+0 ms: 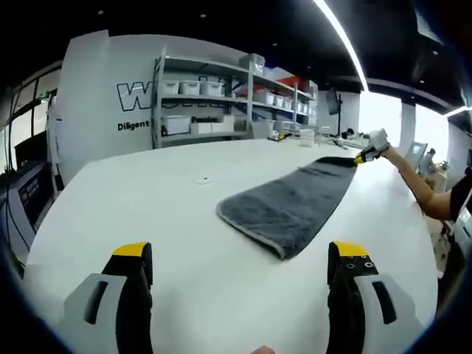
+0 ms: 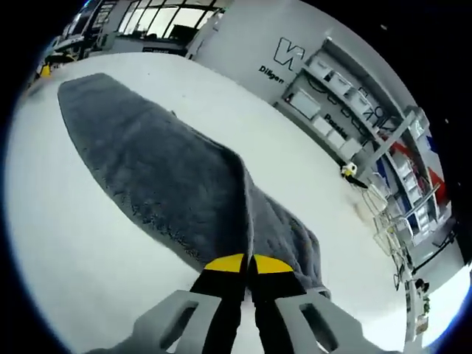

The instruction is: Open the folded towel by lifting each exposed corner and separating the folded layers until the towel lies flat within the target outline without major curled edges

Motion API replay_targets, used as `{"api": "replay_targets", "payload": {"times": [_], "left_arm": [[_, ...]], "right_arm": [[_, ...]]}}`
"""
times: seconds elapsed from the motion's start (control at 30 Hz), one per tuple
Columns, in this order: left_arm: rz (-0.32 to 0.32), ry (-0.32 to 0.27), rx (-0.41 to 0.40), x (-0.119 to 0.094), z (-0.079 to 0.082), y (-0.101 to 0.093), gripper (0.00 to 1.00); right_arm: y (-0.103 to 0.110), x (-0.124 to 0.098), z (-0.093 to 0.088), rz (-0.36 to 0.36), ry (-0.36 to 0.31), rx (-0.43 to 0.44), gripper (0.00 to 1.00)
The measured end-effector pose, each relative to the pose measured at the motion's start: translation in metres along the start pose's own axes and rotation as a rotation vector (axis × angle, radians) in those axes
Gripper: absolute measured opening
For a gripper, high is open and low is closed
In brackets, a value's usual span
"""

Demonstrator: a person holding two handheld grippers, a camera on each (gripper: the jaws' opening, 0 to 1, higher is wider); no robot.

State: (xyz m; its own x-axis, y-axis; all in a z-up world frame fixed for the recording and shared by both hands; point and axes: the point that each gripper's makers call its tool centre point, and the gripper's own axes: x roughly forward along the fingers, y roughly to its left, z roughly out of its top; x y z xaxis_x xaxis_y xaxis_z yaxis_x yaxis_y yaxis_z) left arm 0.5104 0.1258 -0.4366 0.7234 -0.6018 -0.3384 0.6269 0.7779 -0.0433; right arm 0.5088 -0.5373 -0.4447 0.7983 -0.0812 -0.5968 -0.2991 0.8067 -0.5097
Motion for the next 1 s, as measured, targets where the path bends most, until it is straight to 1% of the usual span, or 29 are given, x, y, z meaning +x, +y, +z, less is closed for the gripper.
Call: {"api": "replay_targets", "payload": {"times": [0.2, 0.33, 0.47, 0.57, 0.63, 0.7, 0.73, 0.8, 0.87, 1.0], "left_arm": [[-0.001, -0.006, 0.001, -0.001, 0.002, 0.000, 0.98], [0.000, -0.010, -0.002, -0.001, 0.003, 0.001, 0.97], [0.002, -0.012, -0.005, -0.001, 0.003, 0.001, 0.97], [0.003, -0.015, -0.007, -0.001, 0.003, 0.001, 0.97], [0.002, -0.016, -0.007, -0.001, 0.004, 0.001, 0.97], [0.002, -0.017, -0.006, -0.001, 0.004, 0.001, 0.97], [0.002, -0.019, -0.008, -0.001, 0.004, 0.001, 0.97], [0.001, -0.019, -0.009, -0.001, 0.004, 0.001, 0.97], [0.002, -0.016, -0.007, -0.001, 0.004, 0.001, 0.97], [0.000, -0.017, -0.007, 0.000, 0.004, 0.001, 0.97]], "right_arm": [[-0.016, -0.030, -0.004, -0.039, -0.060, 0.006, 0.00], [-0.021, -0.048, -0.008, -0.056, -0.102, 0.010, 0.00], [-0.022, -0.063, -0.022, -0.062, -0.105, 0.014, 0.00], [-0.020, -0.065, -0.036, -0.048, -0.076, 0.016, 0.00], [-0.020, -0.065, -0.050, -0.034, -0.050, 0.038, 0.00], [-0.016, -0.064, -0.060, -0.014, -0.038, 0.069, 0.00], [-0.016, -0.063, -0.066, -0.006, -0.034, 0.093, 0.00], [-0.014, -0.059, -0.076, 0.008, -0.019, 0.111, 0.00], [-0.007, -0.054, -0.087, 0.047, 0.009, 0.128, 0.00], [0.001, -0.043, -0.099, 0.088, 0.037, 0.146, 0.00]]}}
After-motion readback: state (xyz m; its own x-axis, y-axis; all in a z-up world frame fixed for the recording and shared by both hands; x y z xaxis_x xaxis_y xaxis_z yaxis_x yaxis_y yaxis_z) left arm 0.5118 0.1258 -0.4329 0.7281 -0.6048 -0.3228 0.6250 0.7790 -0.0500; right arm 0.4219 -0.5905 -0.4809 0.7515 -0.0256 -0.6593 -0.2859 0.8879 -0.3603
